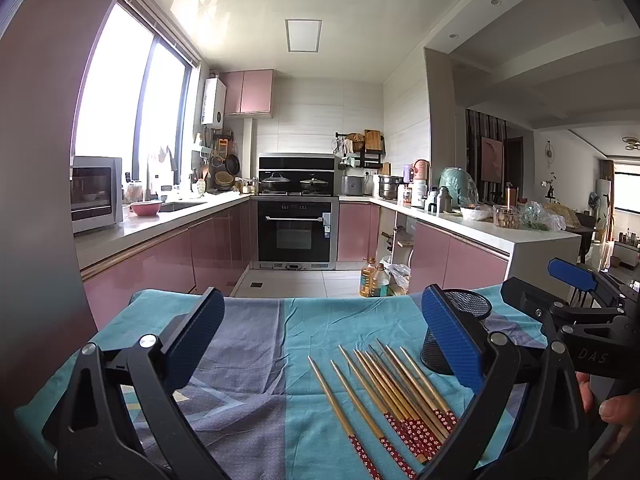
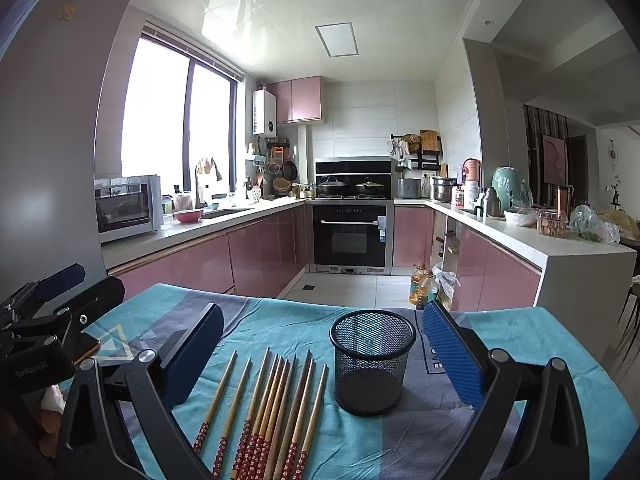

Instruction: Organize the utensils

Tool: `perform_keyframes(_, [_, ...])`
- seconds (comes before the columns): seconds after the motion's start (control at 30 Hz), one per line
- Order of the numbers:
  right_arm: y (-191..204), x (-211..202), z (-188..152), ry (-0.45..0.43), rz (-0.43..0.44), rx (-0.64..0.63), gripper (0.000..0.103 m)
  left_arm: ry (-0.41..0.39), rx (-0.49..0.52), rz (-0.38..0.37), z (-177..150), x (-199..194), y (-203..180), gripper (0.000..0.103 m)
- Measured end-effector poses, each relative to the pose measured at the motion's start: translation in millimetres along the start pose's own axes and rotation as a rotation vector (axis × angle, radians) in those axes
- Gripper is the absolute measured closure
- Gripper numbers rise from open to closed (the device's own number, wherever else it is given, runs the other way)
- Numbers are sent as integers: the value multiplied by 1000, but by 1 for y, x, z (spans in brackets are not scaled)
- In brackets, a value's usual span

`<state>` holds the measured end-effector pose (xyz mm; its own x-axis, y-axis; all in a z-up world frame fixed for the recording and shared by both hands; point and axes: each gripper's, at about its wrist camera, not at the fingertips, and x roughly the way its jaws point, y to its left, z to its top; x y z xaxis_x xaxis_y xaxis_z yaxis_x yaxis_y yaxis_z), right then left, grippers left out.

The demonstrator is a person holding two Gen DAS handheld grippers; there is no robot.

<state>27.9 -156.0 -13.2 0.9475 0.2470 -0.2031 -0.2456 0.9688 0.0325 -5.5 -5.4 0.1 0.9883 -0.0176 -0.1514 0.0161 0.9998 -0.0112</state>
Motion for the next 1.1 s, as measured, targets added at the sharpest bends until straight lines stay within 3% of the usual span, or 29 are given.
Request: perform_keyframes(1.1, [3,-6,-2,-15,5,-1,6,-7,0,-12,2,-7,-2,6])
